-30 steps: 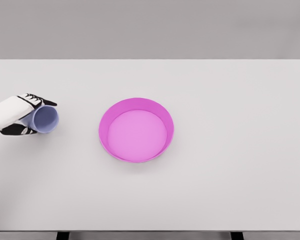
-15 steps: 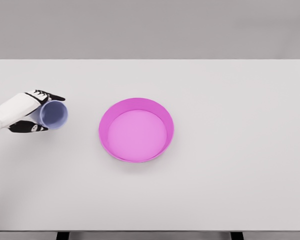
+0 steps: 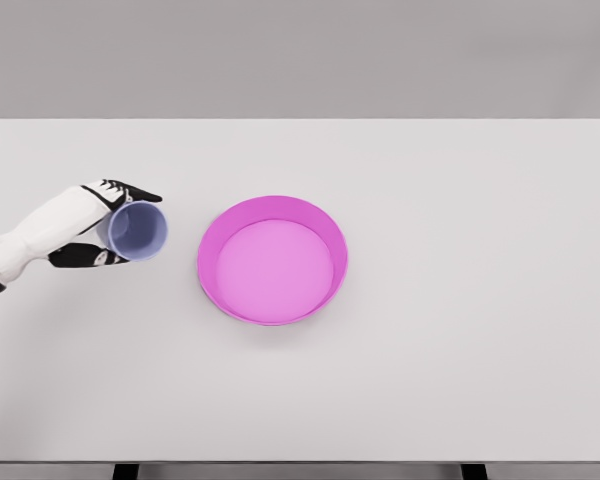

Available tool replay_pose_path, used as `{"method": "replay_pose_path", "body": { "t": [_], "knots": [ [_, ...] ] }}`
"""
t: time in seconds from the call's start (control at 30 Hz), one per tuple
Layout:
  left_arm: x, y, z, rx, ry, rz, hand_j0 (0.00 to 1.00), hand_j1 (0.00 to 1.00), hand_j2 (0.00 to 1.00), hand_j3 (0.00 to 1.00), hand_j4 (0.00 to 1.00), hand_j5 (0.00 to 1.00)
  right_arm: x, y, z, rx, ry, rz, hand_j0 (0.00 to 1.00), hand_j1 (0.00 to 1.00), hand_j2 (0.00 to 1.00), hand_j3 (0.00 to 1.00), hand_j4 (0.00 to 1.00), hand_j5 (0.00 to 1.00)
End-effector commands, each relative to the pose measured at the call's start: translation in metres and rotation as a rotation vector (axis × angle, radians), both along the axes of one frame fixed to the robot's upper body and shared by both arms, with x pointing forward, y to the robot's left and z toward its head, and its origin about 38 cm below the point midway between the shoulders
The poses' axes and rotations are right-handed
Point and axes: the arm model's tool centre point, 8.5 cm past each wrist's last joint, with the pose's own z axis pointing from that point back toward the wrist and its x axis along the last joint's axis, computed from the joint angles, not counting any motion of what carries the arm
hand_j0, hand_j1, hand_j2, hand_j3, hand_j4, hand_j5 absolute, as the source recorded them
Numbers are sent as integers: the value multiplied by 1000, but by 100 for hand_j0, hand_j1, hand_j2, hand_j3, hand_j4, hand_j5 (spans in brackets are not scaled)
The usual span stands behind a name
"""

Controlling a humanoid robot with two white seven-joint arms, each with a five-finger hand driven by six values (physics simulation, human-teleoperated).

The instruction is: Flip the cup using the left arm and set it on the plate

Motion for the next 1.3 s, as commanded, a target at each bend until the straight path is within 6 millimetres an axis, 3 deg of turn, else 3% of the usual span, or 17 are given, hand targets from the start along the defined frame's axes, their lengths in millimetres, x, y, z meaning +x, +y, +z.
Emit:
{"method": "replay_pose_path", "body": {
  "t": [0.0, 0.2, 0.57, 0.7, 1.0, 1.27],
  "knots": [
    [0, -5, 2, -28, -4, -9, 80, 80, 80, 80, 80, 80, 0, 0, 0, 0, 0, -1, 100, 100, 100, 100, 100, 100],
    [-4, -22, -1, -74, 5, -44, 80, 80, 80, 80, 80, 80, 0, 0, 0, 0, 0, -1, 100, 100, 100, 100, 100, 100],
    [-12, -48, 11, -106, -30, -117, 79, 79, 79, 79, 79, 79, 0, 0, 0, 0, 0, -1, 100, 100, 100, 100, 100, 100],
    [-18, -66, 10, -123, -28, -167, 79, 79, 79, 79, 79, 79, 0, 0, 0, 0, 0, -1, 100, 100, 100, 100, 100, 100],
    [-25, -80, 16, -139, -41, -211, 79, 79, 79, 79, 79, 79, 0, 0, 0, 0, 0, -1, 100, 100, 100, 100, 100, 100],
    [-30, -96, 8, -176, -8, -249, 79, 79, 79, 79, 79, 79, 0, 0, 0, 0, 0, 1, 100, 100, 100, 100, 100, 100]
  ]
}}
